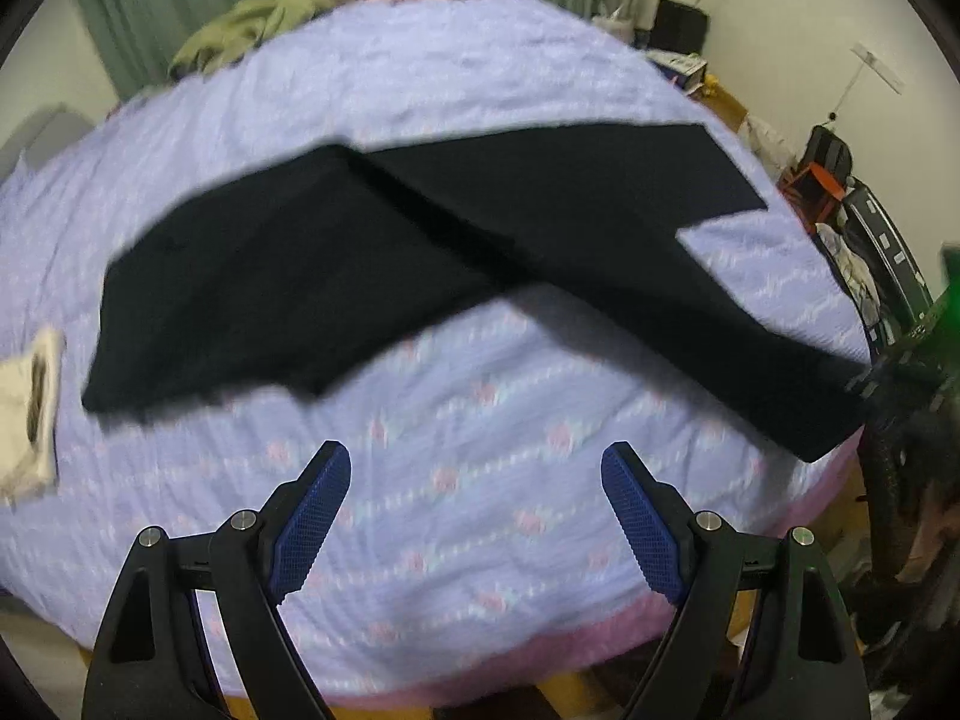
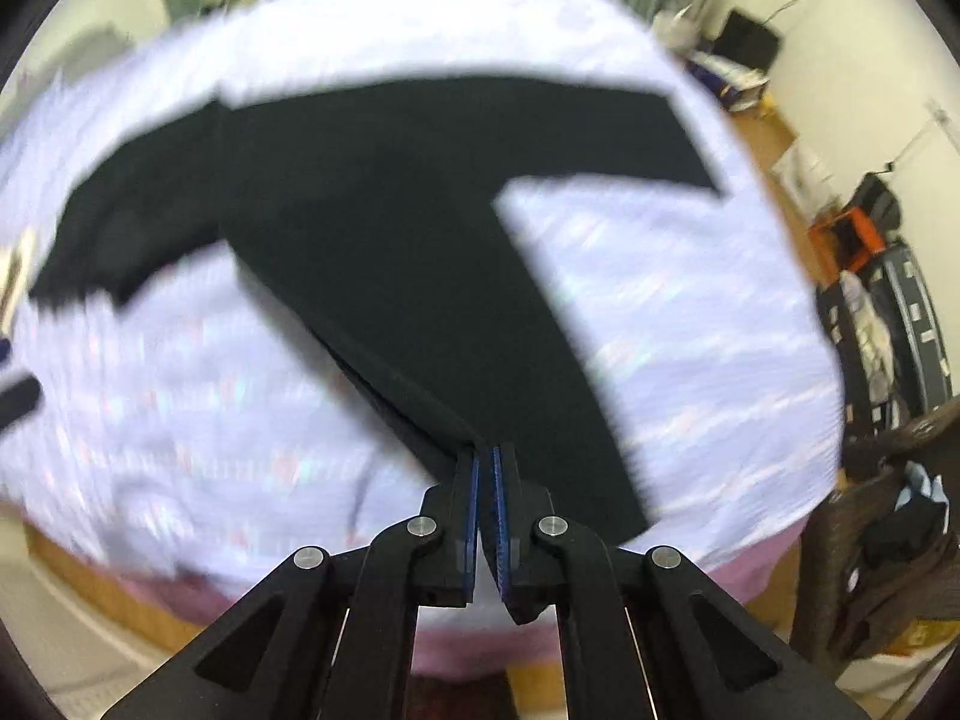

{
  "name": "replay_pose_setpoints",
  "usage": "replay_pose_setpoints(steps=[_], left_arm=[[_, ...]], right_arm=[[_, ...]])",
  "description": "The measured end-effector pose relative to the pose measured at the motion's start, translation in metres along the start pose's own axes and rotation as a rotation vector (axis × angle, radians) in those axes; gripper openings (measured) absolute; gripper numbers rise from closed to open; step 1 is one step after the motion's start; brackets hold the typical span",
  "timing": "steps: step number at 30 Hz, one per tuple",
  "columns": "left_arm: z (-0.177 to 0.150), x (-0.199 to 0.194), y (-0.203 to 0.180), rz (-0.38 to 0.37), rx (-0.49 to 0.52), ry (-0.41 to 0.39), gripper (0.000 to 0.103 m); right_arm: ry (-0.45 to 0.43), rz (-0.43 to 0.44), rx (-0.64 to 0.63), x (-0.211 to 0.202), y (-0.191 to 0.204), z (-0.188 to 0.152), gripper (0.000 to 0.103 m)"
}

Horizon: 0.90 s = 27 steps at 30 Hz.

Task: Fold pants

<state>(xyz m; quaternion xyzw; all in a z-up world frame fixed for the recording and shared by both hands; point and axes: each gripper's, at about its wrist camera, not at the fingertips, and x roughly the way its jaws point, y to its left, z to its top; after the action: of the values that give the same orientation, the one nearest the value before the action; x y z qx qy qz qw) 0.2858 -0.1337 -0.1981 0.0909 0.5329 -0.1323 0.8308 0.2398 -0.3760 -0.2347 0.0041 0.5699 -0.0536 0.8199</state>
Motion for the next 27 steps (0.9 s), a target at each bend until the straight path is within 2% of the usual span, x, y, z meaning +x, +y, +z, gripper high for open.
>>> replay_pose_setpoints(steps=[4,8,10,12,15,17,21,23,24,25,27], left_arm=[[0.039,-0.003,-0.023,0.031,0.168,-0.074,0.086],[0.084,0.006,-0.055,0.055,0.397,-0.117,0.087],[0.103,0.015,-0.067,0.051,0.475,-0.12,0.087],[0.119,0.021,-0.076,0.015,0.524,-0.109,0.087],[0.14,0.028,-0.086,0.002,0.646,-0.101,0.087],[0.155,0.036,-0.092,-0.03,0.734,-0.068,0.087],[0.177,0.054,-0.099,-0.056,0.79,0.003,0.087],[0.183,0.06,-0.105,-0.097,0.801,0.007,0.087],[0.185,0.064,-0.11,-0.113,0.804,0.006,0.087],[0.185,0.068,-0.114,-0.13,0.808,0.009,0.087],[0.185,0.08,-0.122,-0.164,0.821,0.021,0.087]], right_arm=[[-0.111,-0.03,-0.015,-0.027,-0.039,0.035,0.005],[-0.17,-0.01,-0.056,-0.035,-0.058,0.054,0.005],[-0.191,-0.018,-0.094,-0.038,-0.063,0.059,0.005],[-0.2,-0.02,-0.103,-0.041,-0.066,0.064,0.005],[-0.208,-0.026,-0.089,-0.04,-0.072,0.072,0.003],[-0.232,-0.042,-0.084,-0.044,-0.078,0.076,0.003],[-0.191,0.045,-0.04,-0.031,-0.089,0.08,0.003],[-0.198,0.053,0.04,-0.024,-0.098,0.077,0.008],[-0.174,0.08,0.07,-0.017,-0.102,0.075,0.023],[-0.148,0.119,0.108,-0.008,-0.106,0.073,0.042],[-0.129,0.163,0.175,0.01,-0.113,0.065,0.047]])
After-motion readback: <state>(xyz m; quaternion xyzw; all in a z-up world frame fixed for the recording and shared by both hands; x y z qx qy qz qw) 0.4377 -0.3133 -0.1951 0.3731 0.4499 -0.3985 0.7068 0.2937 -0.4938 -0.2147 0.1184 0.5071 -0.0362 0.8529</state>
